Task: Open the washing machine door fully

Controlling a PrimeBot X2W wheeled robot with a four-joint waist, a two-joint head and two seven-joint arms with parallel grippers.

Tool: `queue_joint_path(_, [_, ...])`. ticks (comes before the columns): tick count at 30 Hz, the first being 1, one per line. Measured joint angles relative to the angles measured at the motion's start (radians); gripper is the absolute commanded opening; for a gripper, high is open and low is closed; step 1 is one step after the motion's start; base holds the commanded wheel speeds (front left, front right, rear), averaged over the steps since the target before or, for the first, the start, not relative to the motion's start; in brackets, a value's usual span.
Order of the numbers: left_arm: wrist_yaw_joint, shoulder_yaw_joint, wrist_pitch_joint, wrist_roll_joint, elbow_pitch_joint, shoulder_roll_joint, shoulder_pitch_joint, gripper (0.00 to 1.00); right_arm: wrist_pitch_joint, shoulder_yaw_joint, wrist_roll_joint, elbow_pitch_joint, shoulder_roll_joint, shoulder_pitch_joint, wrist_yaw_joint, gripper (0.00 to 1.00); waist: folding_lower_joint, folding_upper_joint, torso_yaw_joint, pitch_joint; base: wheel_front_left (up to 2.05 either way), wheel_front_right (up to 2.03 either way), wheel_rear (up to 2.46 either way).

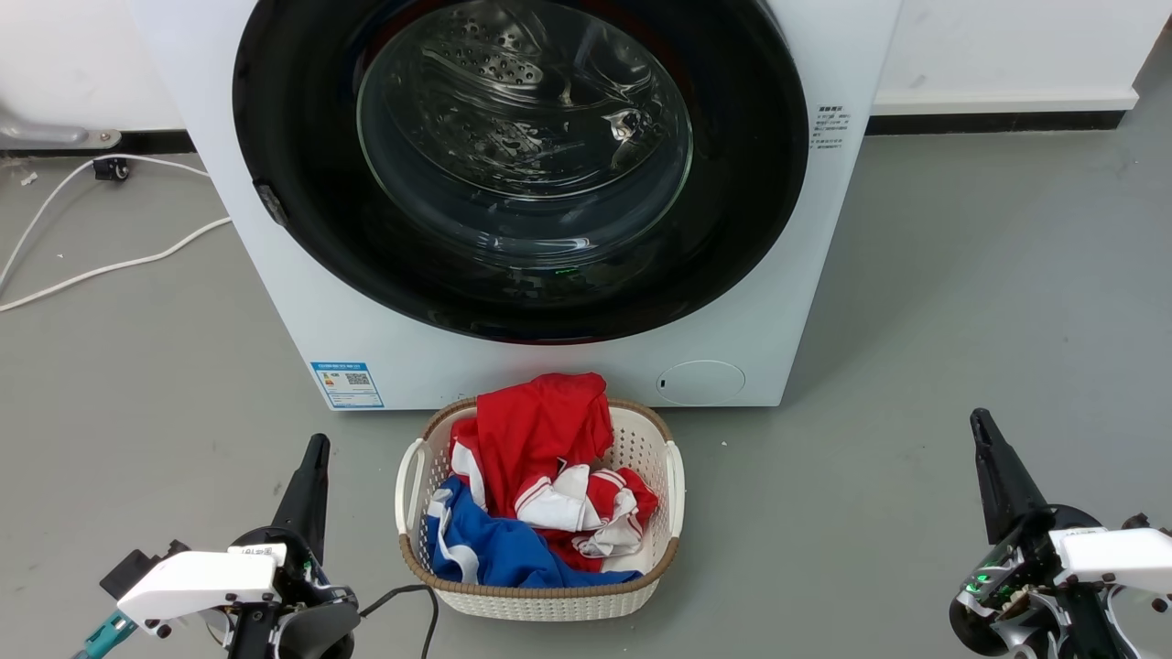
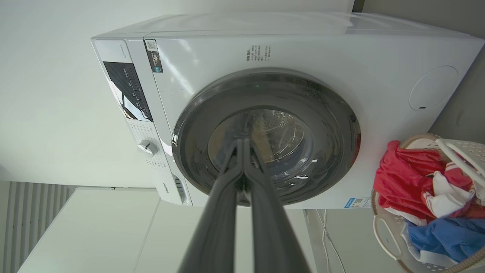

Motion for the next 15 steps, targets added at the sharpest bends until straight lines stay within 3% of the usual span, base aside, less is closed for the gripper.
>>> queue_joint_path(15, [0.000,0.001,0.001,0.000,0.000,0.000,0.000,0.00,0.000,-0.001,0.000,0.000,0.001,0.000,0.000,0.00,0.0000,0.0000,0.000,0.000,0.00,0.00,0.00])
